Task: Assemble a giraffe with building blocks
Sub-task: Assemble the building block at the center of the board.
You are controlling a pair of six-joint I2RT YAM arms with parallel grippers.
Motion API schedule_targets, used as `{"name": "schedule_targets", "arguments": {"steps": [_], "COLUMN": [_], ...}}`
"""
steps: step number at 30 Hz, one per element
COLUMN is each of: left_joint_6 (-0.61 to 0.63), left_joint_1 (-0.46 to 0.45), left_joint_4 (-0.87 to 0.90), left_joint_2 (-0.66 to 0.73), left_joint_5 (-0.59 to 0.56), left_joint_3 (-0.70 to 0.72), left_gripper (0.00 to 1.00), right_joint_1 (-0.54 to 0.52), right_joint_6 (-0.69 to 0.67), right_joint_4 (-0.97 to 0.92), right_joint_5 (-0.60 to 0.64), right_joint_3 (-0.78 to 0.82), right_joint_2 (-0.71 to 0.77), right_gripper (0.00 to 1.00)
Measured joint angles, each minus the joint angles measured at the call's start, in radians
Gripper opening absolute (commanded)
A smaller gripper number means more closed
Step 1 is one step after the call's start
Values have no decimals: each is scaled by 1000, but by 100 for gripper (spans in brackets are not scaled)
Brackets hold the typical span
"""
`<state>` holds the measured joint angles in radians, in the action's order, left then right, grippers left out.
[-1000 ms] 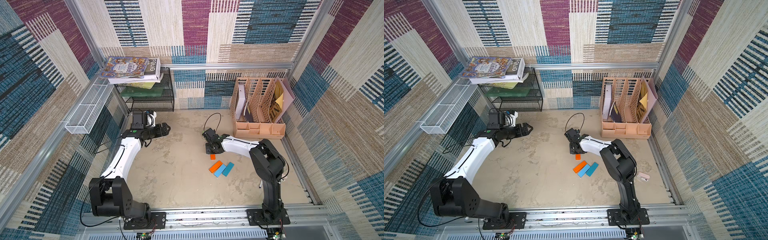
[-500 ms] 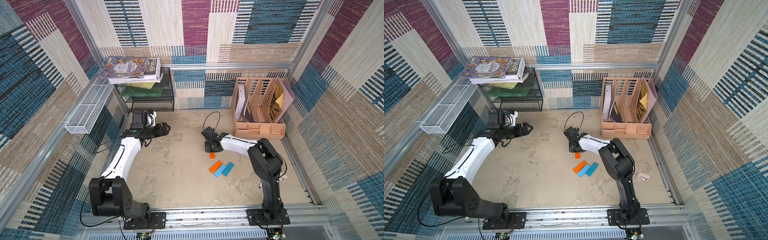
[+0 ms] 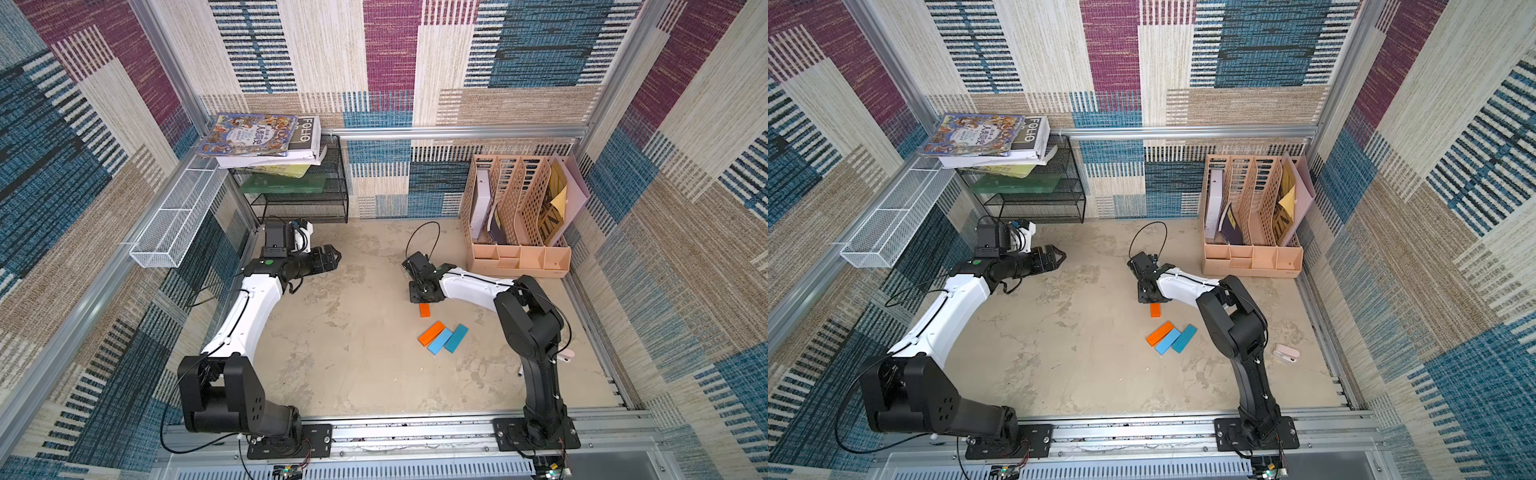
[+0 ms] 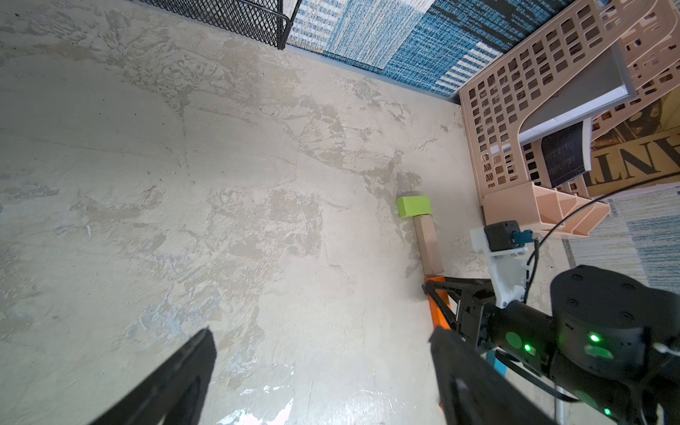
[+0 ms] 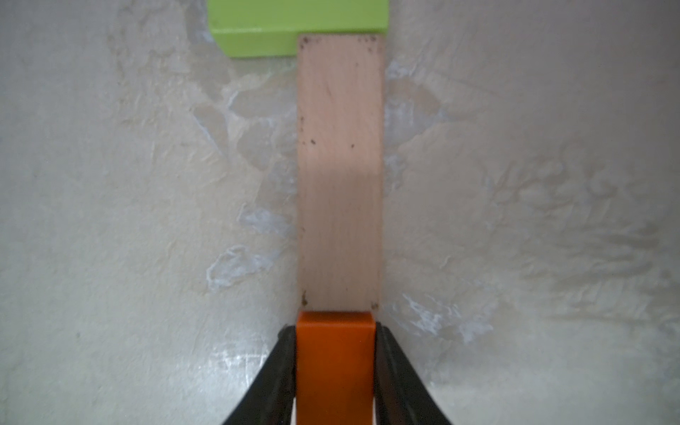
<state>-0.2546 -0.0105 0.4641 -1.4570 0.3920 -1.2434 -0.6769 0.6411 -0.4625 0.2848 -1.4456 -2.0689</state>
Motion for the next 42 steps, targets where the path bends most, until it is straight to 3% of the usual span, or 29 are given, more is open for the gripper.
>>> {"name": "schedule_targets", "arguments": {"steps": [18, 31, 33, 38, 42], "left_joint_6": [0, 0, 0, 0, 0], "left_joint_1": [0, 0, 0, 0, 0], "left_joint_4": [0, 0, 0, 0, 0], "left_joint_2": [0, 0, 0, 0, -1], "left_joint_5": [0, 3, 3, 3, 4], "left_joint_3": [0, 0, 0, 0, 0], "left_gripper": [95, 95, 95, 95, 95], "right_joint_1": [4, 10, 11, 12, 6], "right_joint_6": [-1, -2, -4, -9, -26], "right_joint_4": [-5, -5, -2, 5, 3], "right_joint_5": [6, 11, 13, 10, 0], "right_joint_3": [-13, -23, -26, -30, -16], "right_joint_2": [-13, -21, -24, -27, -3], "right_gripper": [35, 39, 46, 77, 85]}}
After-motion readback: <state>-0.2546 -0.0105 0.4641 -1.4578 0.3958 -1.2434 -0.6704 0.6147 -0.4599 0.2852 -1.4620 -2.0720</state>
